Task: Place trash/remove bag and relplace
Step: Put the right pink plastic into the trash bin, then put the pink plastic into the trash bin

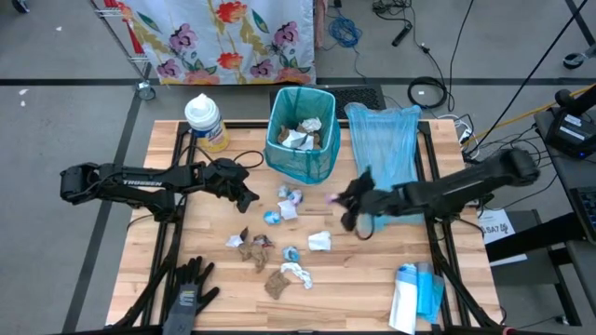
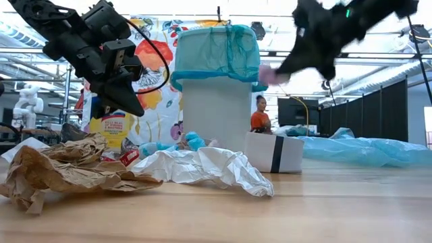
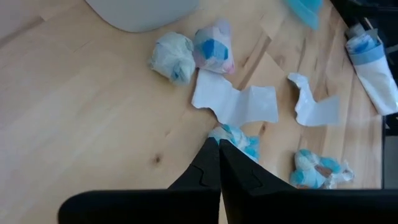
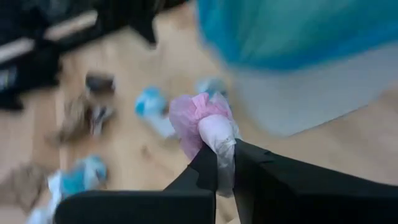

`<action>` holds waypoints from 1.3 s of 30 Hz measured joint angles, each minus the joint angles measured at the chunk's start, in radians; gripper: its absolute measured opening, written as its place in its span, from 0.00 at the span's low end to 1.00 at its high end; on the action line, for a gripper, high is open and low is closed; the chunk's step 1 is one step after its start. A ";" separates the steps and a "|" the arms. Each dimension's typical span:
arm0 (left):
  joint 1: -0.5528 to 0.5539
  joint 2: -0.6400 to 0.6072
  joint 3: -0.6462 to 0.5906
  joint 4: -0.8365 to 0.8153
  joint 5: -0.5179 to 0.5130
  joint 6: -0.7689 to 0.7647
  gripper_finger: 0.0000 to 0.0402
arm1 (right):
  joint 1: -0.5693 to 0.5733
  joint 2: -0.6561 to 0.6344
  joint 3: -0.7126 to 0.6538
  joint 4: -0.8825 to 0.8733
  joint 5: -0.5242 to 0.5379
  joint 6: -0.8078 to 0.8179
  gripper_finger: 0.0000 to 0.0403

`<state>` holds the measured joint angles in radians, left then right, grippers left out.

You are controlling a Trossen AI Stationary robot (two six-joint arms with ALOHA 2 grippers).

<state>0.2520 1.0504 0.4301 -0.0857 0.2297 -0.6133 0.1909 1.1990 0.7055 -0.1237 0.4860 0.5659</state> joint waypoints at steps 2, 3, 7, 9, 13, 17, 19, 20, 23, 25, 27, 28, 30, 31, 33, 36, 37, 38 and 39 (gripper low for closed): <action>0.000 0.000 0.000 0.000 -0.023 0.000 0.00 | 0.000 -0.071 0.072 -0.146 0.057 0.015 0.01; 0.000 0.000 0.000 0.000 -0.032 0.000 0.01 | -0.002 -0.094 0.118 -0.222 0.087 0.021 0.01; 0.000 0.000 0.000 0.002 -0.048 -0.001 0.04 | -0.022 -0.116 0.333 -0.439 0.161 -0.022 0.01; 0.000 0.000 0.000 0.002 -0.048 -0.001 0.04 | -0.048 -0.098 0.431 -0.454 0.166 -0.105 0.01; 0.000 0.000 0.000 0.003 -0.061 0.001 0.05 | -0.123 -0.022 0.596 -0.417 0.169 -0.291 0.01; 0.000 0.000 0.000 0.002 -0.077 0.000 0.05 | -0.210 0.076 0.696 -0.330 0.164 -0.433 0.01; 0.000 0.000 0.000 0.003 -0.077 0.000 0.05 | -0.247 0.123 0.715 -0.268 0.163 -0.500 0.03; 0.000 0.000 0.000 0.002 -0.077 -0.003 0.05 | -0.265 0.147 0.720 -0.235 0.161 -0.535 0.04; 0.000 0.000 0.000 0.002 -0.077 -0.007 0.05 | -0.309 0.215 0.731 -0.173 0.151 -0.584 0.10; 0.000 0.000 0.000 0.002 -0.077 -0.007 0.05 | -0.336 0.256 0.743 -0.170 0.128 -0.567 0.15; 0.000 0.000 0.000 0.002 -0.077 -0.007 0.05 | -0.357 0.284 0.744 -0.169 0.100 -0.545 0.21; 0.000 0.000 0.000 0.002 -0.077 -0.007 0.05 | -0.366 0.294 0.744 -0.169 0.085 -0.532 0.24; 0.000 0.000 0.000 0.002 -0.070 -0.008 0.05 | -0.379 0.302 0.744 -0.170 0.052 -0.504 0.30; 0.000 0.000 0.000 0.002 -0.066 -0.008 0.05 | -0.384 0.302 0.744 -0.167 0.032 -0.491 0.33; 0.000 0.000 0.000 -0.001 -0.064 -0.008 0.05 | -0.394 0.295 0.744 -0.168 -0.009 -0.468 0.39; 0.000 0.000 0.000 -0.001 -0.063 -0.006 0.05 | -0.395 0.271 0.744 -0.199 -0.045 -0.449 0.46; 0.000 0.000 0.000 0.000 -0.063 0.001 0.05 | -0.394 0.257 0.744 -0.211 -0.046 -0.449 0.47; 0.000 0.000 0.000 -0.001 -0.062 0.010 0.05 | -0.389 0.241 0.744 -0.232 -0.047 -0.449 0.49; 0.000 0.000 0.000 -0.001 -0.062 0.019 0.05 | -0.382 0.222 0.744 -0.260 -0.047 -0.446 0.49</action>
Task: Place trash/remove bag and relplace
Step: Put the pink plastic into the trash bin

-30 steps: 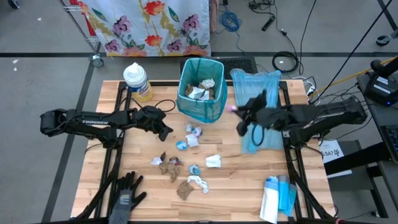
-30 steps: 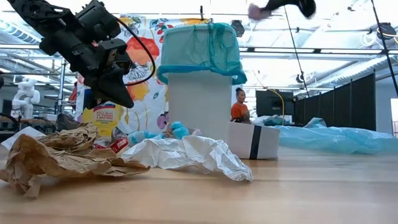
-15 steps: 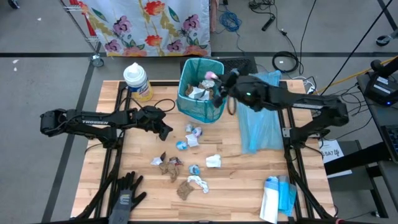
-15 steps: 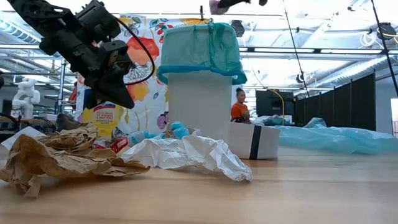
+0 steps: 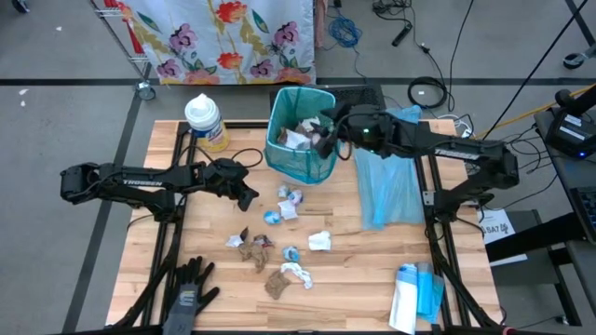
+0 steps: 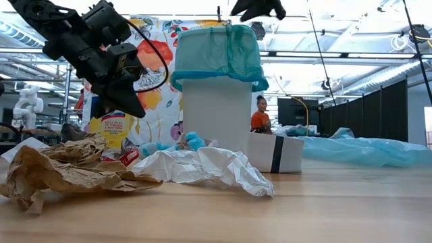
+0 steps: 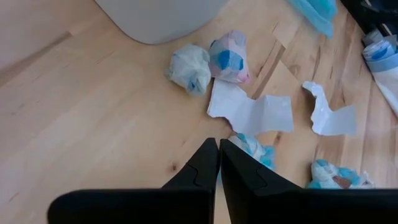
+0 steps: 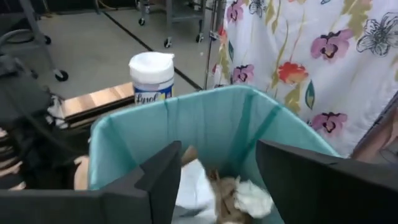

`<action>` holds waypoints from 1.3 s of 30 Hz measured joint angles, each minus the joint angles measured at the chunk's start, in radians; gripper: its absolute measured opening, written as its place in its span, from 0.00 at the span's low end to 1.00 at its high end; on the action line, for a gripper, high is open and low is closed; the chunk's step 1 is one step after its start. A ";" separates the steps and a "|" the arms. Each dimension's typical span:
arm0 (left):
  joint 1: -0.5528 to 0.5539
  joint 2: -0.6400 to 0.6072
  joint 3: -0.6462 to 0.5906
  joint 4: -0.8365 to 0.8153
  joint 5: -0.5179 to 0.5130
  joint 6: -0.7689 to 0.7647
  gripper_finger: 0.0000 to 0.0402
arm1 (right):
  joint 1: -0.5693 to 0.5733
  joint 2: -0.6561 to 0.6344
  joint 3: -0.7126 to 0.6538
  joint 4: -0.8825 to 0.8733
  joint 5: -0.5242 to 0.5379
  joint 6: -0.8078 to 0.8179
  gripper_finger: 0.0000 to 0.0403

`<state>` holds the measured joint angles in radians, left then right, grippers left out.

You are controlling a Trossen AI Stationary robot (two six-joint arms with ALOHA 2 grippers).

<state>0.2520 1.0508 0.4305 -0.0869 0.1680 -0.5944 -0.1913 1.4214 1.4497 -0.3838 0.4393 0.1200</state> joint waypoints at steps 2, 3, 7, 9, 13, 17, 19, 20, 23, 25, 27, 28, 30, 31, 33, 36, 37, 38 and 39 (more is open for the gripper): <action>0.000 0.000 0.000 -0.001 0.000 0.005 0.05 | 0.018 -0.041 0.000 -0.073 0.001 0.043 0.50; 0.000 0.000 0.000 0.000 0.000 0.006 0.05 | 0.029 -0.063 0.000 -0.119 -0.001 0.074 0.49; 0.000 0.000 0.000 0.000 0.001 0.032 0.05 | 0.093 -0.163 0.000 -0.344 0.007 0.209 0.46; 0.000 0.000 0.000 0.000 0.002 0.033 0.05 | 0.134 -0.200 0.000 -0.470 0.037 0.284 0.44; 0.000 0.000 0.000 0.000 0.003 0.034 0.05 | 0.237 -0.257 -0.064 -0.604 0.094 0.443 0.41; 0.000 0.000 0.000 0.000 0.003 0.035 0.05 | 0.341 -0.293 -0.226 -0.579 0.093 0.616 0.39; 0.000 0.000 0.000 0.000 0.003 0.037 0.05 | 0.388 -0.297 -0.332 -0.495 0.092 0.693 0.39; 0.000 0.000 0.000 0.000 0.003 0.047 0.05 | 0.408 -0.297 -0.386 -0.441 0.089 0.727 0.39; 0.000 0.000 0.000 0.000 0.003 0.058 0.05 | 0.456 -0.285 -0.551 -0.213 0.086 0.787 0.39; 0.000 0.000 0.000 0.000 0.003 0.058 0.05 | 0.472 -0.263 -0.646 -0.037 0.084 0.788 0.39; 0.000 0.000 0.000 0.000 0.003 0.058 0.05 | 0.476 -0.234 -0.725 0.125 0.085 0.775 0.39; 0.000 0.000 0.000 0.000 0.003 0.058 0.05 | 0.474 -0.216 -0.756 0.196 0.085 0.763 0.39; 0.000 0.000 0.000 0.000 0.003 0.058 0.05 | 0.467 -0.175 -0.804 0.320 0.085 0.725 0.39; 0.000 0.000 0.000 0.001 0.003 0.060 0.05 | 0.461 -0.149 -0.818 0.375 0.086 0.700 0.39; 0.000 0.000 0.000 0.004 0.003 0.060 0.05 | 0.447 -0.091 -0.830 0.474 0.086 0.652 0.39; 0.000 0.000 0.000 0.003 0.003 0.060 0.05 | 0.423 0.003 -0.829 0.641 0.085 0.548 0.39; 0.000 0.000 0.000 0.003 0.003 0.060 0.05 | 0.415 0.031 -0.829 0.700 0.085 0.497 0.39; 0.000 0.000 0.000 0.003 0.003 0.059 0.05 | 0.407 0.058 -0.829 0.750 0.085 0.445 0.39; 0.000 0.000 0.000 0.003 0.003 0.059 0.05 | 0.398 0.084 -0.829 0.794 0.085 0.399 0.39</action>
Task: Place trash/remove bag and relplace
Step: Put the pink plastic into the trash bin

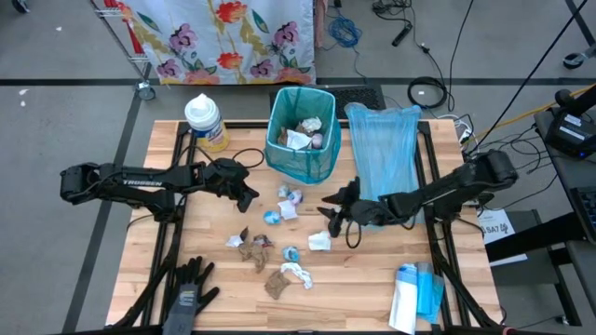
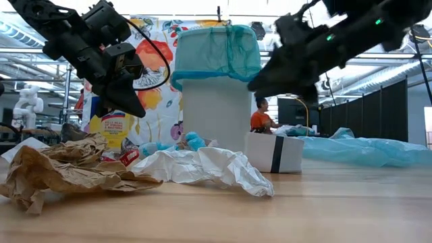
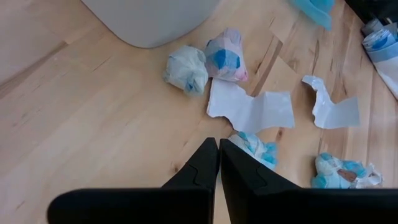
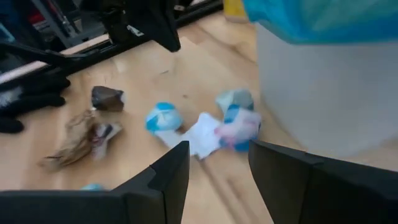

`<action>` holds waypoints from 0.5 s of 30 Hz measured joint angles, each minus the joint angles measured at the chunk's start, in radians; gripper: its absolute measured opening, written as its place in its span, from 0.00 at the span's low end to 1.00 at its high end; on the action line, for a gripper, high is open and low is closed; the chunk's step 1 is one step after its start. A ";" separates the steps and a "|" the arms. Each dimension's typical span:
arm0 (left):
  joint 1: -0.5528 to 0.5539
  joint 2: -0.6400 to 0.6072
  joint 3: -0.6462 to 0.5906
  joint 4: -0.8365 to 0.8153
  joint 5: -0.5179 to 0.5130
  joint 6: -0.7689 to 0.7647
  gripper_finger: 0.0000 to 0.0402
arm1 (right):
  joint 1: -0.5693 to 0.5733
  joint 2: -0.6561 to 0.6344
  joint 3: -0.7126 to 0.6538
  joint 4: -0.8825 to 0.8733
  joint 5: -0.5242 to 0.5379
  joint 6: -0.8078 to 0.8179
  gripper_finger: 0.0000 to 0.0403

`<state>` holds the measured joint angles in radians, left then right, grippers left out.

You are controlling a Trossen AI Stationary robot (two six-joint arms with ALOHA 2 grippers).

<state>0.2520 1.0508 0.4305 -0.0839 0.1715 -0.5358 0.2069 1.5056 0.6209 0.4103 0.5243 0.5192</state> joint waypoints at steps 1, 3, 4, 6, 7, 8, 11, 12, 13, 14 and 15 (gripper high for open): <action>0.000 0.000 0.000 0.000 0.000 0.000 0.05 | -0.011 0.025 0.000 0.040 0.000 -0.033 0.39; 0.000 0.000 0.000 0.000 0.001 -0.003 0.05 | -0.034 0.071 0.000 0.094 0.000 -0.057 0.39; 0.000 0.000 0.000 0.000 0.002 -0.005 0.05 | -0.044 0.092 0.000 0.118 0.000 -0.056 0.39; 0.000 0.000 0.000 -0.001 0.005 -0.006 0.05 | -0.064 0.137 0.000 0.161 0.000 -0.044 0.39; 0.000 0.000 0.000 -0.001 0.005 -0.006 0.05 | -0.071 0.157 0.000 0.185 0.000 -0.037 0.39; 0.000 0.000 0.000 -0.002 0.005 -0.008 0.05 | -0.077 0.178 0.000 0.216 0.000 -0.037 0.39; 0.000 0.000 0.000 -0.003 0.007 -0.008 0.05 | -0.090 0.241 0.001 0.320 -0.004 -0.067 0.39; 0.000 0.000 0.000 -0.002 0.008 -0.008 0.05 | -0.091 0.264 0.001 0.350 -0.006 -0.082 0.39; 0.000 0.000 0.000 -0.003 0.008 -0.008 0.05 | -0.094 0.286 0.007 0.372 -0.006 -0.095 0.39; 0.000 0.000 0.000 -0.002 0.008 -0.008 0.05 | -0.096 0.306 0.015 0.391 -0.007 -0.107 0.39; 0.000 0.000 0.000 -0.003 0.008 -0.008 0.05 | -0.100 0.325 0.024 0.401 -0.007 -0.117 0.39</action>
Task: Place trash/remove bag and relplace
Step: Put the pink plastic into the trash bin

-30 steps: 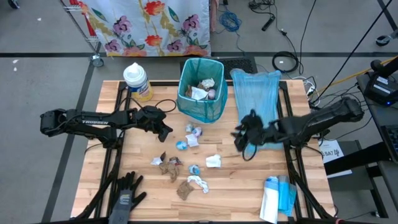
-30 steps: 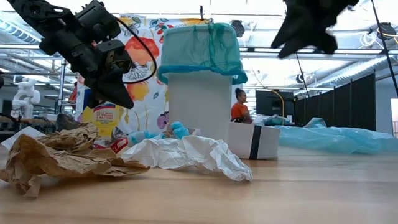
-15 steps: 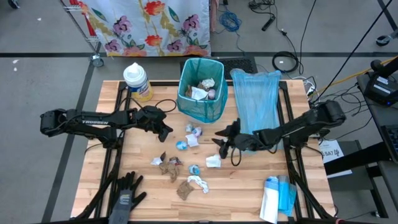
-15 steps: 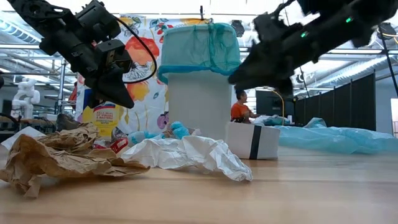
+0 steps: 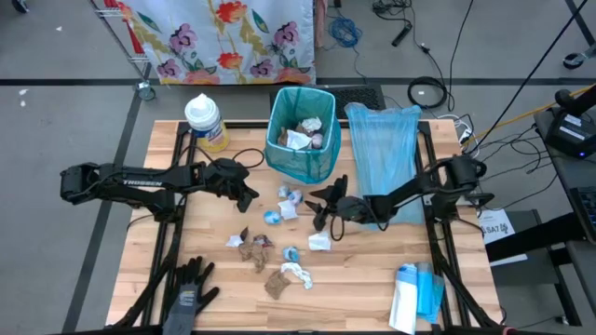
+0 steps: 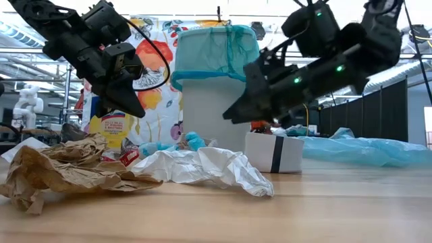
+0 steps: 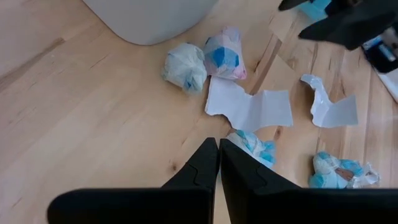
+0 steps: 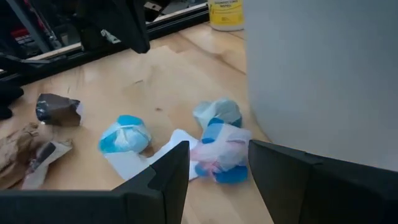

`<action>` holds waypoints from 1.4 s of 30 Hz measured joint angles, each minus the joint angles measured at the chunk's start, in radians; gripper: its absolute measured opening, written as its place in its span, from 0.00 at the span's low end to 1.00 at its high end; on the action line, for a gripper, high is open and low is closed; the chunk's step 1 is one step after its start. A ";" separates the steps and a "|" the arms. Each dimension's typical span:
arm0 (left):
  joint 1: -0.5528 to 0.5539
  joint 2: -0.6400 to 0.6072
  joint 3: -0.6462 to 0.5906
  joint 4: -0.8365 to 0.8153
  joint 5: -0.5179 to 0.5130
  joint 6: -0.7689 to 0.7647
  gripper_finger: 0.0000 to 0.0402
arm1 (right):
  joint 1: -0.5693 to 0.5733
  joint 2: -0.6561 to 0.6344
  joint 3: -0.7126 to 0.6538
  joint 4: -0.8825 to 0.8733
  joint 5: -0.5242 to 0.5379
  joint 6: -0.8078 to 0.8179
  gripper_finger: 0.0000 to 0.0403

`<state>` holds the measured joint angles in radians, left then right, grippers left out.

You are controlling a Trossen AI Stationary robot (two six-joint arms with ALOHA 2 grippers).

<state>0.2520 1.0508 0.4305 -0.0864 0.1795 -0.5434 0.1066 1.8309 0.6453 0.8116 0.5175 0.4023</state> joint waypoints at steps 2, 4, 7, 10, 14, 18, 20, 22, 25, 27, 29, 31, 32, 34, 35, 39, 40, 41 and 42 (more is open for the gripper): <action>0.000 0.000 0.000 0.001 0.000 0.000 0.05 | -0.009 0.038 0.029 0.009 0.000 -0.006 0.39; 0.000 0.000 0.000 0.000 0.000 0.000 0.05 | -0.020 0.077 0.066 0.008 0.000 -0.020 0.39; 0.000 0.000 0.000 0.000 0.000 0.000 0.05 | -0.040 0.134 0.132 0.008 0.000 -0.043 0.39; 0.000 0.000 0.000 0.000 0.008 -0.001 0.05 | -0.056 0.188 0.191 0.002 0.001 -0.048 0.39; 0.000 0.000 0.000 -0.002 0.034 -0.001 0.05 | -0.069 0.254 0.236 -0.032 0.001 -0.026 0.39; 0.000 0.000 0.000 -0.005 0.049 -0.002 0.05 | -0.068 0.287 0.249 -0.066 0.004 0.045 0.39; 0.000 0.000 0.000 -0.005 0.053 -0.002 0.05 | -0.066 0.297 0.249 -0.071 -0.020 0.067 0.38; 0.000 0.000 0.000 -0.005 0.053 -0.001 0.05 | -0.068 0.298 0.251 -0.085 -0.066 0.081 0.35; 0.000 0.000 0.000 -0.002 0.053 -0.001 0.05 | -0.067 0.298 0.252 -0.131 -0.100 0.112 0.24; 0.000 0.000 0.000 -0.001 0.052 -0.001 0.05 | -0.068 0.297 0.251 -0.154 -0.149 0.141 0.12; 0.000 0.000 0.000 -0.001 0.053 -0.001 0.05 | -0.067 0.295 0.253 -0.174 -0.195 0.170 0.04; 0.000 0.000 0.000 0.000 0.052 -0.001 0.05 | -0.057 0.283 0.253 -0.193 -0.218 0.205 0.03; 0.000 0.000 0.000 -0.001 0.052 -0.001 0.05 | -0.048 0.274 0.252 -0.206 -0.221 0.212 0.03; 0.000 0.000 0.000 -0.001 0.052 -0.001 0.05 | -0.033 0.234 0.248 -0.257 -0.228 0.199 0.01; 0.000 0.000 0.000 -0.001 0.052 -0.001 0.05 | -0.024 0.208 0.246 -0.289 -0.224 0.183 0.01; 0.000 0.000 0.000 0.001 0.052 -0.001 0.05 | 0.005 0.055 0.239 -0.543 -0.171 0.116 0.00; 0.000 0.000 0.000 0.000 0.052 -0.001 0.05 | 0.012 0.012 0.239 -0.610 -0.150 0.113 0.00; 0.000 0.000 0.000 0.001 0.052 -0.001 0.05 | 0.019 -0.036 0.240 -0.679 -0.125 0.112 0.00; 0.000 0.000 0.000 0.002 0.052 -0.001 0.05 | 0.027 -0.083 0.240 -0.737 -0.108 0.111 0.00</action>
<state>0.2520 1.0504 0.4305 -0.0849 0.2314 -0.5442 0.1332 1.7480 0.8850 0.0746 0.4099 0.5128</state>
